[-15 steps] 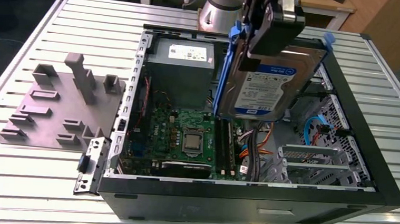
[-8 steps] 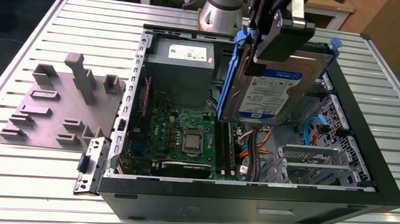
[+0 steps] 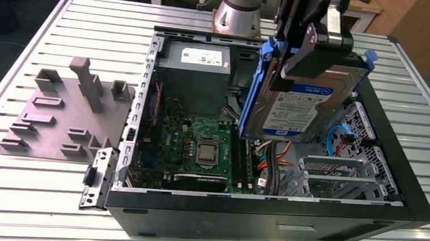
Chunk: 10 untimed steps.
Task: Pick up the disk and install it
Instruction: 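Insert the disk into the insertion slot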
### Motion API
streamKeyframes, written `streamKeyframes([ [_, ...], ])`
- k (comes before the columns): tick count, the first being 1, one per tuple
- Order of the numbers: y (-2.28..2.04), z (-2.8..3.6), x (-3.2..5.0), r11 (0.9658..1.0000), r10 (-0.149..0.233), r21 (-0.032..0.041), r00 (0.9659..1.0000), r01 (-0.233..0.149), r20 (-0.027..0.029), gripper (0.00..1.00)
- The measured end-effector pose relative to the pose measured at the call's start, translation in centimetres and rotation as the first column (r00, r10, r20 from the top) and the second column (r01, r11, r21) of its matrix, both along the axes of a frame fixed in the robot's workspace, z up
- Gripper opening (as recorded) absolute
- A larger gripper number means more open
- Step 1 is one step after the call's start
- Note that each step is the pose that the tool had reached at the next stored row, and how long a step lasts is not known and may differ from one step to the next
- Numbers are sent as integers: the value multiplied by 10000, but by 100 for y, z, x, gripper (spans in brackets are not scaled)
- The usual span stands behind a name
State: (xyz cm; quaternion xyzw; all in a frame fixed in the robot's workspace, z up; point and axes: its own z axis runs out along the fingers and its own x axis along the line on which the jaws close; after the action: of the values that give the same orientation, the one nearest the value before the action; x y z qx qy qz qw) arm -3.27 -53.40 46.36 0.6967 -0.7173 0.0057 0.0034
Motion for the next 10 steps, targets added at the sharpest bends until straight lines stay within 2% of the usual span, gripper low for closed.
streamKeyframes([
  [4,-109,-6,22,10000,0,0,10000,0,0,37],
  [7,-167,-14,69,10000,1,-1,10000,-1,-1,37],
  [10,-206,-26,146,10000,0,-2,10000,0,-1,37],
])
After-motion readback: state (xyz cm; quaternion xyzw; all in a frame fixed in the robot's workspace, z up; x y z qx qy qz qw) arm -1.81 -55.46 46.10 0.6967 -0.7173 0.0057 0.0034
